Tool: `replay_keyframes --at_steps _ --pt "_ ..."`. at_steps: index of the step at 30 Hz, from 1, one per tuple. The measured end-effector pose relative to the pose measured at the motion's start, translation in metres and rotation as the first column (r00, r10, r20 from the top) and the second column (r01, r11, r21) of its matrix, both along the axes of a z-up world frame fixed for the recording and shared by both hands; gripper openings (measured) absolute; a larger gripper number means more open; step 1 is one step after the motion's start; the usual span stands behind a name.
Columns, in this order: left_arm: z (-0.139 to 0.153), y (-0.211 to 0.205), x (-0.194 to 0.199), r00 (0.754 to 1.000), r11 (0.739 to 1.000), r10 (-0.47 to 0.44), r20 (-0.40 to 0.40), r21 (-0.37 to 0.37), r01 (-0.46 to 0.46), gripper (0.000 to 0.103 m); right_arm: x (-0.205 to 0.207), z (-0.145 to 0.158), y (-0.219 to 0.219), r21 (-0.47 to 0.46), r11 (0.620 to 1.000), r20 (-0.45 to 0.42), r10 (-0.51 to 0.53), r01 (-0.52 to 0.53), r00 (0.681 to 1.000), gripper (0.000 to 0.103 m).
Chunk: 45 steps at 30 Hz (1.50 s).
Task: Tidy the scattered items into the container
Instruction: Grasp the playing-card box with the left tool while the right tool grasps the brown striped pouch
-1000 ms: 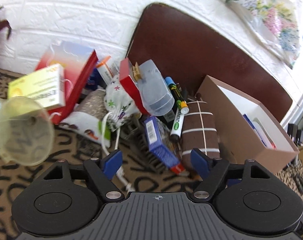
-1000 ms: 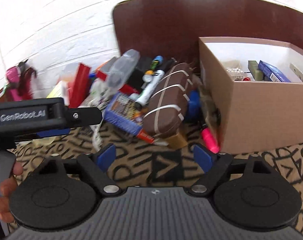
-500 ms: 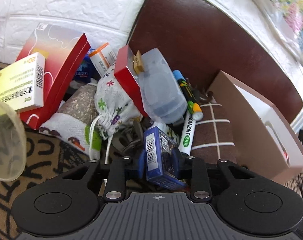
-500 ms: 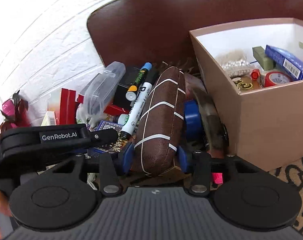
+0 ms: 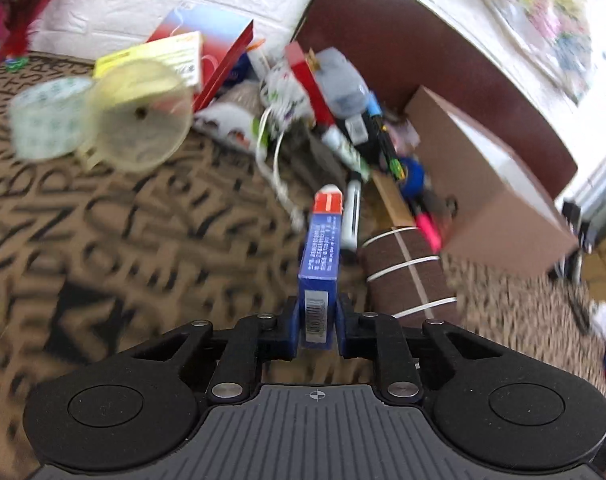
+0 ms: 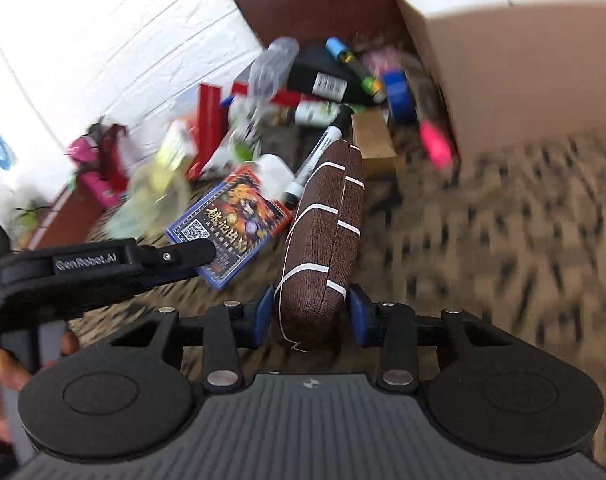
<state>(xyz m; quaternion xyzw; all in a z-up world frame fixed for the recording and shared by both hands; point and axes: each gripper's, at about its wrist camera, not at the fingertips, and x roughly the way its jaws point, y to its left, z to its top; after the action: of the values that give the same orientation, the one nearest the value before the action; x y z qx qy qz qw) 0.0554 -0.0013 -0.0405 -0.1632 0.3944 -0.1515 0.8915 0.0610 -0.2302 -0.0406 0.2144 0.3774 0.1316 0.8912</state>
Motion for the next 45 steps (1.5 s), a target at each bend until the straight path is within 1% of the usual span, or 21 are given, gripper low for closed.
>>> replay_keyframes --at_steps 4,5,6,7,8,9,11,14,18,22,23,26,27,32,34,35,37,38,41,42,45 --pt "-0.005 0.021 -0.036 0.998 0.999 0.038 -0.044 -0.015 -0.039 0.014 -0.046 0.005 -0.003 0.003 1.000 -0.024 0.024 -0.024 0.999 0.044" --pt "-0.005 0.024 -0.043 0.998 0.999 0.047 -0.045 -0.009 -0.048 0.021 -0.055 0.006 -0.004 0.001 1.000 -0.031 0.028 -0.028 0.999 0.044" --pt "-0.003 0.027 -0.050 0.998 0.998 0.059 -0.038 0.013 -0.059 0.040 -0.063 0.006 -0.004 -0.003 0.999 -0.037 0.032 -0.032 0.999 0.045" --pt "-0.002 0.028 -0.056 0.996 0.996 0.081 -0.022 0.046 -0.080 0.046 -0.069 0.007 -0.004 -0.011 1.000 -0.038 0.027 -0.027 0.999 0.047" --pt "0.001 0.029 -0.061 0.995 0.991 0.104 0.002 0.079 -0.104 0.061 -0.075 0.009 -0.003 -0.034 0.999 -0.032 0.012 -0.013 0.999 0.049" --pt "0.003 0.030 -0.066 0.993 0.987 0.117 0.030 0.104 -0.120 0.071 -0.079 0.012 0.000 -0.078 0.997 -0.020 -0.004 0.003 1.000 0.055" --pt "0.009 0.032 -0.070 0.990 0.983 0.123 0.066 0.130 -0.131 0.073 -0.085 0.019 0.008 -0.197 0.980 0.026 -0.028 0.033 0.999 0.063" --pt "0.016 0.029 -0.069 0.989 0.982 0.104 0.109 0.148 -0.119 0.084 -0.084 0.026 0.018 -0.288 0.957 0.078 -0.018 0.040 0.997 0.067" --pt "0.013 0.014 -0.055 0.991 0.969 0.057 0.124 0.233 -0.085 0.085 -0.073 0.024 0.033 -0.328 0.944 0.093 0.023 0.009 0.995 0.070" --pt "0.003 0.001 -0.040 0.995 0.956 0.022 0.100 0.289 -0.051 0.082 -0.062 0.016 0.049 -0.415 0.910 0.080 0.041 -0.004 0.996 0.069" --pt "0.001 -0.001 -0.036 0.996 0.955 0.019 0.092 0.294 -0.046 0.080 -0.061 0.014 0.051 -0.433 0.901 0.079 0.042 -0.004 0.996 0.068" --pt "-0.008 -0.001 -0.028 0.999 0.960 0.024 0.043 0.278 -0.035 0.062 -0.057 0.012 0.052 -0.455 0.890 0.073 0.051 -0.012 0.996 0.067" --pt "-0.010 -0.001 -0.027 0.999 0.961 0.022 0.038 0.274 -0.031 0.061 -0.055 0.012 0.051 -0.460 0.888 0.068 0.051 -0.014 0.996 0.067" --pt "-0.012 -0.003 -0.026 0.999 0.959 0.004 0.032 0.284 -0.013 0.061 -0.041 0.005 0.054 -0.482 0.876 0.045 0.053 -0.024 0.998 0.067" --pt "-0.012 -0.003 -0.025 1.000 0.959 0.006 0.030 0.282 -0.014 0.074 -0.035 0.002 0.056 -0.491 0.871 0.030 0.055 -0.033 0.998 0.067" --pt "-0.014 -0.004 -0.024 1.000 0.958 0.005 0.022 0.285 -0.011 0.075 -0.033 0.000 0.056 -0.492 0.870 0.022 0.055 -0.037 0.998 0.067" --pt "-0.015 -0.008 -0.024 1.000 0.948 -0.007 0.026 0.319 -0.002 0.071 -0.029 -0.002 0.056 -0.491 0.870 0.009 0.056 -0.044 0.998 0.068" --pt "-0.015 -0.010 -0.023 1.000 0.943 -0.013 0.028 0.334 0.002 0.062 -0.028 -0.003 0.056 -0.490 0.871 0.007 0.057 -0.046 0.998 0.068" --pt "-0.014 -0.011 -0.021 1.000 0.946 -0.012 0.022 0.326 0.004 0.062 -0.026 -0.003 0.054 -0.483 0.874 0.000 0.063 -0.056 0.998 0.068" --pt "-0.014 -0.011 -0.020 1.000 0.945 -0.010 0.022 0.326 0.002 0.071 -0.026 -0.003 0.053 -0.478 0.877 -0.004 0.063 -0.057 0.998 0.068" --pt "-0.015 -0.014 -0.017 1.000 0.941 -0.015 0.024 0.338 0.006 0.072 -0.022 -0.002 0.052 -0.468 0.882 -0.011 0.058 -0.057 0.998 0.068"
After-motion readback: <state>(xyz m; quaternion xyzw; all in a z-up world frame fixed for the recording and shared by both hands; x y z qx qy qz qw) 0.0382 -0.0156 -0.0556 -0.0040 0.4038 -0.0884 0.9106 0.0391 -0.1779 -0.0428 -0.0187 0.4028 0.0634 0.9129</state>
